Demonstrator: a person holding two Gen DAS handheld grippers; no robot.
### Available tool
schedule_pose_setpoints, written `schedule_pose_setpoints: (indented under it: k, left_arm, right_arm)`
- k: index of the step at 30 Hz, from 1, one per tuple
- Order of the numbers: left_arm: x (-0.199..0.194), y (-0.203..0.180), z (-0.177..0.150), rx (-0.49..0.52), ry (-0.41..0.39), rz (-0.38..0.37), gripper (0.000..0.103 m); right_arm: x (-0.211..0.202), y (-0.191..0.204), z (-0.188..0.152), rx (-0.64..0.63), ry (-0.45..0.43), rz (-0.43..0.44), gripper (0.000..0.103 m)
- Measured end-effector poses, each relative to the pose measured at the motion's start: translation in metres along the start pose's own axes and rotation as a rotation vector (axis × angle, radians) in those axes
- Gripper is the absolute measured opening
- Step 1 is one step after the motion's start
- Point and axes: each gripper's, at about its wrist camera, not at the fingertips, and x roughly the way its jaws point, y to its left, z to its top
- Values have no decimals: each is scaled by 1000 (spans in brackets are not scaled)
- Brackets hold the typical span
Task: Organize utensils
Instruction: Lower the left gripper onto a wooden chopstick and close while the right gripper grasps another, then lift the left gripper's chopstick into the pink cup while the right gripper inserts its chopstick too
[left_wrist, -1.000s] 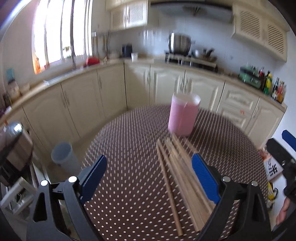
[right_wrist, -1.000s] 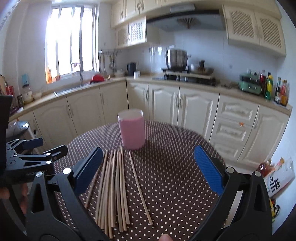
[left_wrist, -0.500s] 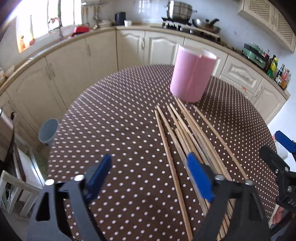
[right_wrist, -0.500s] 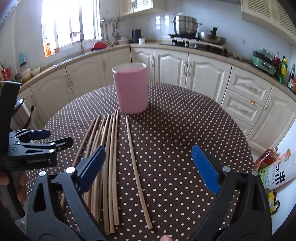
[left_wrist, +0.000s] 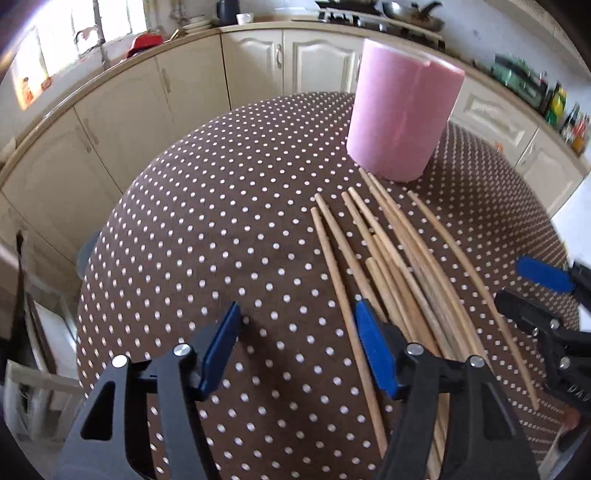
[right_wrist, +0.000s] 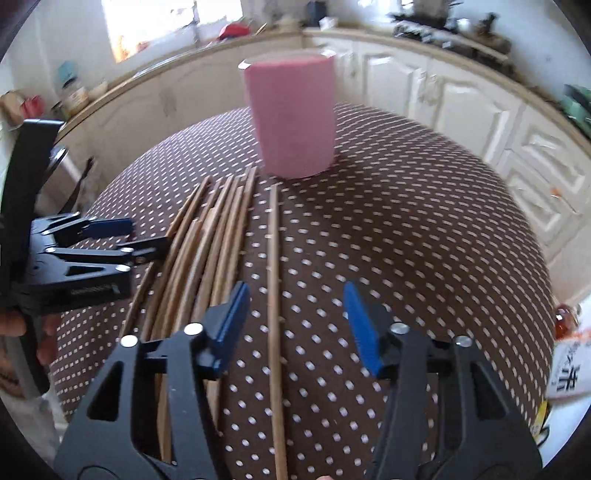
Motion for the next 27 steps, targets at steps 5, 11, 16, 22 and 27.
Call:
schedule_pose_setpoints:
  k: [5, 11, 16, 22, 27]
  left_arm:
    - [15, -6, 27, 30, 63, -3, 64]
    - [30, -12, 61, 48, 90, -19, 45]
    - [41, -18, 78, 40, 107, -50, 10]
    - [34, -12, 73, 20, 89, -99, 6]
    - [4, 0, 73, 3, 32, -120, 6]
  right_arm:
    - [26, 5, 30, -76, 138, 25, 39]
    - [56, 17, 62, -139, 296, 16, 34]
    - [73, 36, 79, -193, 363, -16, 8]
    - [77, 52, 81, -190, 342, -23, 6]
    - [46, 48, 82, -145, 271, 26, 6]
